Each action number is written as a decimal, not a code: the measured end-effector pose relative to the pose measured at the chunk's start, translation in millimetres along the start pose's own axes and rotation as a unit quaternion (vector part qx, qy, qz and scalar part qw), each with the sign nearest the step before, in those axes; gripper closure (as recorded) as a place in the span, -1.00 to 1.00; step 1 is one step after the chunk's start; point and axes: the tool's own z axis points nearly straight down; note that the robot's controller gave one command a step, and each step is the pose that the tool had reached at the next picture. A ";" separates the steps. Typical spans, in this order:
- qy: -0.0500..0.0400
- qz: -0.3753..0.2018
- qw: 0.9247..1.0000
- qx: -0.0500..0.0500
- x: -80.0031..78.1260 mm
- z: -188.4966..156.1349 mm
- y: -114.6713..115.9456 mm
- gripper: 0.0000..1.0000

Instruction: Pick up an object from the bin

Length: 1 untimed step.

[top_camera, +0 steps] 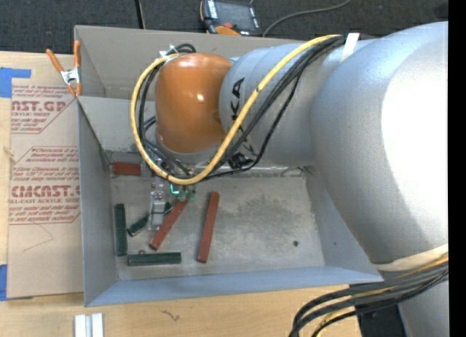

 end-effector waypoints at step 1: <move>-0.001 -0.141 0.990 0.001 12.8 74.4 -30.4 -1.00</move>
Offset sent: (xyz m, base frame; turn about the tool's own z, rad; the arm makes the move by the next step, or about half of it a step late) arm -0.0119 -0.0303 -0.0724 -0.2814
